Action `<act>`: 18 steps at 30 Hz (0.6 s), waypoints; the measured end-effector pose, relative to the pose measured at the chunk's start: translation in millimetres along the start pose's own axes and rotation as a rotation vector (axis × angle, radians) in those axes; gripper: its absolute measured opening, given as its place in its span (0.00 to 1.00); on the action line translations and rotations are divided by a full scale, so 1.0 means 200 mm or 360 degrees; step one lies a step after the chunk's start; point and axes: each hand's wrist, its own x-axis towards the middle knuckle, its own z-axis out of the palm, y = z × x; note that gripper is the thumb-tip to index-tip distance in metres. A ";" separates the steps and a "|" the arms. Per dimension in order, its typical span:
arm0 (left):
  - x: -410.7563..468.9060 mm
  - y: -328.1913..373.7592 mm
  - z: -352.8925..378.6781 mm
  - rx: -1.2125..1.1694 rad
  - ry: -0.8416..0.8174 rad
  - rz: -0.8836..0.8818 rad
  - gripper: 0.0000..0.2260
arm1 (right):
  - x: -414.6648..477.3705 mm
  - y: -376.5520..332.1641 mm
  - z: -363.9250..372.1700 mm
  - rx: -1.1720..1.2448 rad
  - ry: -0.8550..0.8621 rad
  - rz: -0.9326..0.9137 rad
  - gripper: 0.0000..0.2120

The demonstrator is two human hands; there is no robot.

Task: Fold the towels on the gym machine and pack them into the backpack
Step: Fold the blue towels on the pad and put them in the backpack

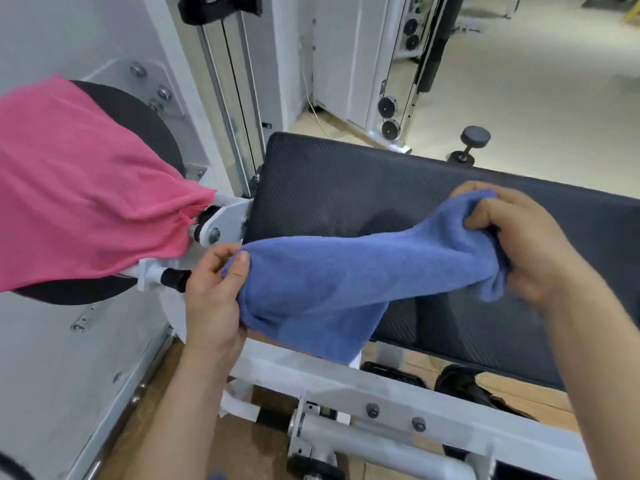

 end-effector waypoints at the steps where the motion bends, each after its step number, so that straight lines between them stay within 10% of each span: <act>1: -0.03 0.04 0.04 0.0015 -0.0106 -0.0005 0.10 | -0.07 0.01 -0.05 0.0120 -0.0047 0.0072 0.09; 8: -0.19 0.10 0.28 0.0461 -0.0526 0.0080 0.04 | -0.43 0.21 -0.32 0.0840 -0.0239 0.0339 0.05; 18: 0.11 -0.06 0.39 0.1401 -0.0440 0.0429 0.11 | -0.26 0.53 -0.52 -0.0481 0.0661 0.0094 0.10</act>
